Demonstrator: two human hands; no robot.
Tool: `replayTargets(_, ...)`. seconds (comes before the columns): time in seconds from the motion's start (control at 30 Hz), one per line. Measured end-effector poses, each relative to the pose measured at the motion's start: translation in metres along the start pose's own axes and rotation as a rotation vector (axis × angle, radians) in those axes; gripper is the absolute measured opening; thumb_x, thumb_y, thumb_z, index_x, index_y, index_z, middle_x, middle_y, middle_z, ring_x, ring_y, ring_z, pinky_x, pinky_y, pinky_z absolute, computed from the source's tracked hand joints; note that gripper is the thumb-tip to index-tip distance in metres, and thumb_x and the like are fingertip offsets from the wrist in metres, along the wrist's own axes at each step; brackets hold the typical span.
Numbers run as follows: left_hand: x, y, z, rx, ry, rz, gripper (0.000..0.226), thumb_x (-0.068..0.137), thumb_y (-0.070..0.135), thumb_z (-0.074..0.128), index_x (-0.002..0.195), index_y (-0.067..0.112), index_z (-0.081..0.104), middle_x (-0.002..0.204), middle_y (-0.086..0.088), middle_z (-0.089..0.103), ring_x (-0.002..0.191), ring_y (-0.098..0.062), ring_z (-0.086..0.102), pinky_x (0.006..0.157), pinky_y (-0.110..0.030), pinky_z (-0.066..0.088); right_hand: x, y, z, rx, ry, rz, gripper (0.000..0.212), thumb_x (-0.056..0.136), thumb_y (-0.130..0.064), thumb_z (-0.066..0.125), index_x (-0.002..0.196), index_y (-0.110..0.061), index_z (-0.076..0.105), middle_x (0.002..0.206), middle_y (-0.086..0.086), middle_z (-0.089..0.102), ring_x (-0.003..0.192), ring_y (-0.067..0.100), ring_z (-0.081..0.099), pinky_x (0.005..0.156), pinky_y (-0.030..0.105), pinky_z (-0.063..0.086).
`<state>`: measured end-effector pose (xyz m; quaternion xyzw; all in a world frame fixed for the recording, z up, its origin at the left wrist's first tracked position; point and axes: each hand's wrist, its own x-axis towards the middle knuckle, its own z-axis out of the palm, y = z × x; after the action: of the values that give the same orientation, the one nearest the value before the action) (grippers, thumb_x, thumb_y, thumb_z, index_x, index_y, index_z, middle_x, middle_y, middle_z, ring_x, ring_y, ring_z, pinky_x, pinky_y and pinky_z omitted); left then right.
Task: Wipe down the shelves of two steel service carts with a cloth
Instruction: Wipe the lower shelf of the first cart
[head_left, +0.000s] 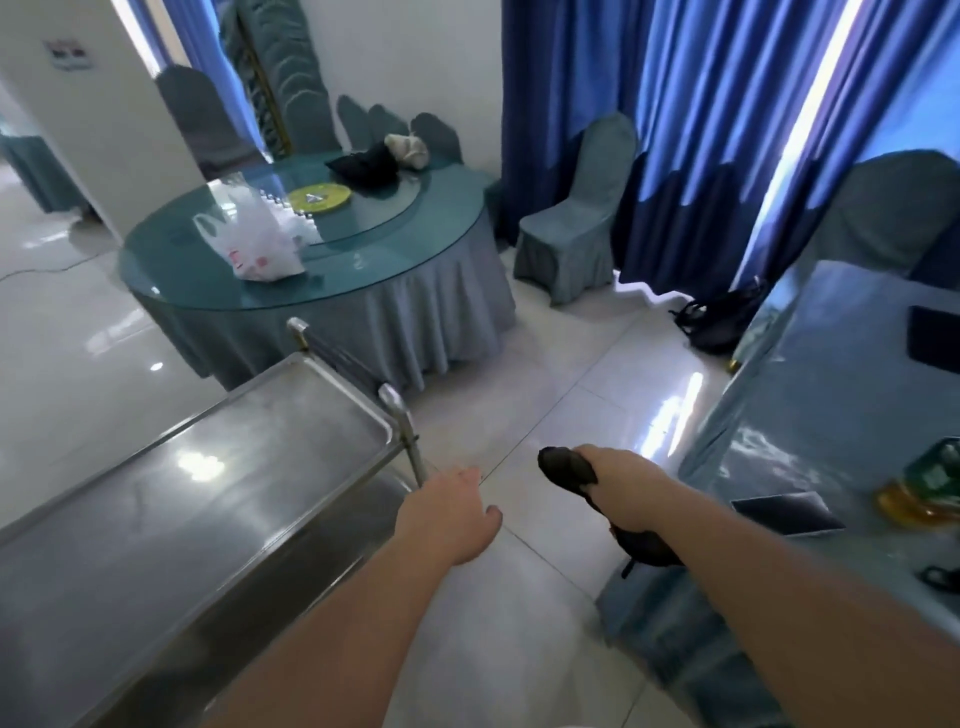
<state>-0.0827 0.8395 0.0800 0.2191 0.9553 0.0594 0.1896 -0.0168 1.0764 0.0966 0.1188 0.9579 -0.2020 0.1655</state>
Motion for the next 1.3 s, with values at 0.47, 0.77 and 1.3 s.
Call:
replayTargets(0.47, 0.2, 0.049, -0.038, 0.071, -0.048, 0.038, 0.056, 0.096, 0.051, 0.045, 0.144, 0.022, 0.051, 0.137, -0.003, 0.061, 0.123, -0.027, 0.059, 0.102, -0.048, 0.053, 0.151, 0.083, -0.058, 0.055, -0.026, 0.097, 0.027, 0.104, -0.022, 0.048, 0.13, -0.023, 0.054, 0.11, 0.002, 0.067, 0.097, 0.024, 0.064, 0.087, 0.037, 0.053)
replayTargets(0.77, 0.388, -0.001, -0.104, 0.077, -0.05, 0.008, 0.055, 0.099, 0.05, 0.043, 0.146, 0.022, 0.047, 0.144, -0.004, 0.057, 0.13, -0.028, 0.055, 0.105, -0.045, 0.047, 0.344, 0.059, -0.142, 0.011, -0.025, 0.131, 0.018, 0.104, -0.019, 0.045, 0.12, -0.024, 0.052, 0.095, -0.002, 0.062, 0.087, 0.021, 0.063, 0.078, 0.036, 0.053)
replayTargets(1.3, 0.564, -0.155, -0.181, -0.097, -0.001, -0.376, 0.049, 0.1, 0.044, 0.045, 0.145, 0.024, 0.047, 0.142, -0.002, 0.054, 0.132, -0.029, 0.052, 0.105, -0.046, 0.044, 0.649, -0.075, -0.205, -0.166, -0.281, -0.223, 0.038, 0.108, -0.022, 0.048, 0.146, -0.026, 0.053, 0.131, 0.007, 0.067, 0.115, 0.029, 0.064, 0.1, 0.039, 0.052)
